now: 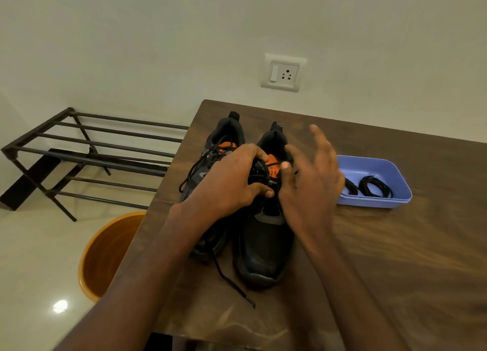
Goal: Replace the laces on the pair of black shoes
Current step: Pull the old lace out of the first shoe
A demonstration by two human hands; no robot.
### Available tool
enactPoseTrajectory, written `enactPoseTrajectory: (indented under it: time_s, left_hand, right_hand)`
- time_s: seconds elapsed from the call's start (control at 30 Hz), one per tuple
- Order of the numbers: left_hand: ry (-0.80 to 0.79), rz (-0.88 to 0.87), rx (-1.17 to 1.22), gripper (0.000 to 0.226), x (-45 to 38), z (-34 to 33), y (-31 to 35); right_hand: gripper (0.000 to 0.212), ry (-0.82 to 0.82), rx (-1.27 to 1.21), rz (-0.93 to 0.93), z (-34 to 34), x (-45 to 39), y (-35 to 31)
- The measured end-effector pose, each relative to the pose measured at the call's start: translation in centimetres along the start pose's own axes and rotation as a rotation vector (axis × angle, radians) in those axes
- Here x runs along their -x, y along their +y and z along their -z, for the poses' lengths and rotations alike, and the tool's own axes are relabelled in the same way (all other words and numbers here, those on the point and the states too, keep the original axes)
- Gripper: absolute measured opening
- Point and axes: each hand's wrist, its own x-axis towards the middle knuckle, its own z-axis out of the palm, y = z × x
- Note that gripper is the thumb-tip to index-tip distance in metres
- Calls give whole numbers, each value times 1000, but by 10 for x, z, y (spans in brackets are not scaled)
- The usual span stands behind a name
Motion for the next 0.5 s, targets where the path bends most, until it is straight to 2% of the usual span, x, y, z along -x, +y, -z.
enactPoseTrajectory:
  time_s: [0.07, 0.1, 0.17, 0.23, 0.27, 0.3, 0.4, 0.5]
  left_hand:
    - [10, -9, -17, 61, 1, 0, 0]
    - [13, -7, -21, 61, 2, 0, 0]
    - [10, 7, -10, 64, 2, 0, 1]
    - [-1, 28, 7, 67, 1, 1, 2]
    - [-6, 35, 9, 67, 0, 1, 2]
    - [-8, 40, 9, 66, 0, 1, 2]
    - [-16, 51, 9, 65, 0, 1, 3]
    - [-14, 37, 1, 65, 1, 2, 5]
  right_hand:
    - [25, -87, -29, 3, -7, -1, -3]
    - [20, -68, -71, -8, -9, -1, -5]
    - [15, 123, -202, -99, -6, -1, -7]
    - [15, 378, -424, -293, 7, -6, -4]
    - [13, 449, -482, -354, 13, -8, 0]
    - [13, 458, -436, -345, 18, -10, 4]
    - [33, 206, -131, -87, 18, -8, 11]
    - [33, -38, -33, 45, 5, -6, 4]
